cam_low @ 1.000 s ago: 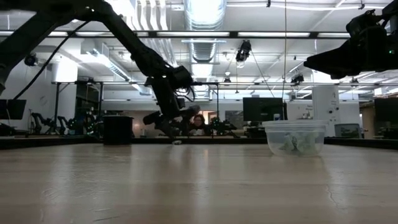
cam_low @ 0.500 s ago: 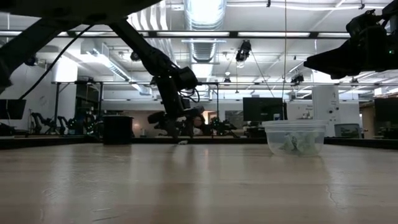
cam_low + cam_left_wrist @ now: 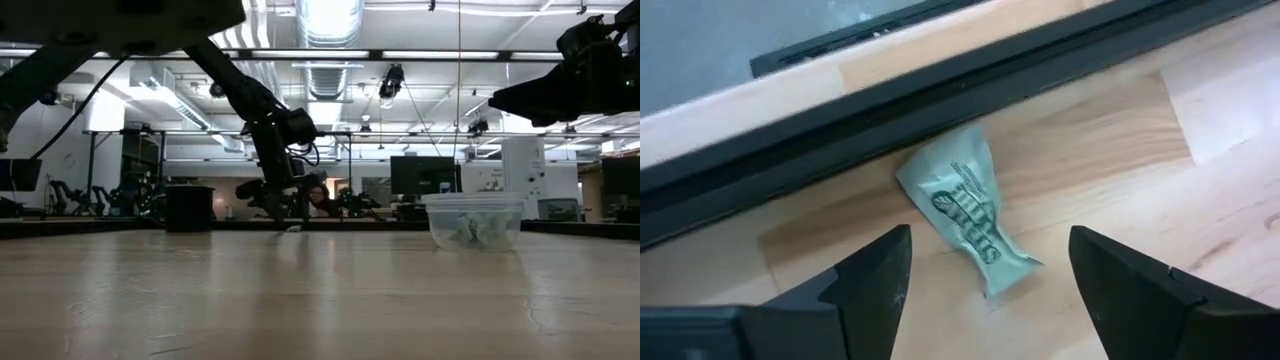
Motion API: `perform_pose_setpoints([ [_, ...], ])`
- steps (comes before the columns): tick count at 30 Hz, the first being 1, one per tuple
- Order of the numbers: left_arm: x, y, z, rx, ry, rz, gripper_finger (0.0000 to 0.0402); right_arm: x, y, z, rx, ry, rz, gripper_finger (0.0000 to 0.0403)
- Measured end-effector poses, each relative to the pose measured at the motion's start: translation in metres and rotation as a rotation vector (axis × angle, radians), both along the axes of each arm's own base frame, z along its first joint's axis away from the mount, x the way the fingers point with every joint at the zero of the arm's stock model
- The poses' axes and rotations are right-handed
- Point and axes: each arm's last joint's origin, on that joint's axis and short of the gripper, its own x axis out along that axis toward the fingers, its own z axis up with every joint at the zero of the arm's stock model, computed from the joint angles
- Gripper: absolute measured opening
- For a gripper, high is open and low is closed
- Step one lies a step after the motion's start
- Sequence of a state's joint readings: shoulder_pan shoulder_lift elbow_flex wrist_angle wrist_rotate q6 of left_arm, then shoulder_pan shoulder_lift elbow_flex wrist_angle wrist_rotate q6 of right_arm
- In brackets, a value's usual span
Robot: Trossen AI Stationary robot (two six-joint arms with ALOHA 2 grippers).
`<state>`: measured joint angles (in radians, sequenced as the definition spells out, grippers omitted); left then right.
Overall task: Pick and place Stevia / Truvia into bins
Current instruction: Put the white stevia packet into the left transparent container
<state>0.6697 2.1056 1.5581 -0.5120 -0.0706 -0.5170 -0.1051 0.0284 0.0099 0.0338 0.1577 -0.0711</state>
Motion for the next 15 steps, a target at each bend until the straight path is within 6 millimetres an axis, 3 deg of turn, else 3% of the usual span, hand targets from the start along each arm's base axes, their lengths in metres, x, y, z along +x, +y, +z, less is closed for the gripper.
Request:
perform_pose_setpoints([
  [15, -0.0013, 0.0068, -0.0077, -0.110, -0.049, 0.018, 0.0207, 0.0000, 0.0000, 0.0000, 0.000, 0.000, 0.000, 0.0153],
])
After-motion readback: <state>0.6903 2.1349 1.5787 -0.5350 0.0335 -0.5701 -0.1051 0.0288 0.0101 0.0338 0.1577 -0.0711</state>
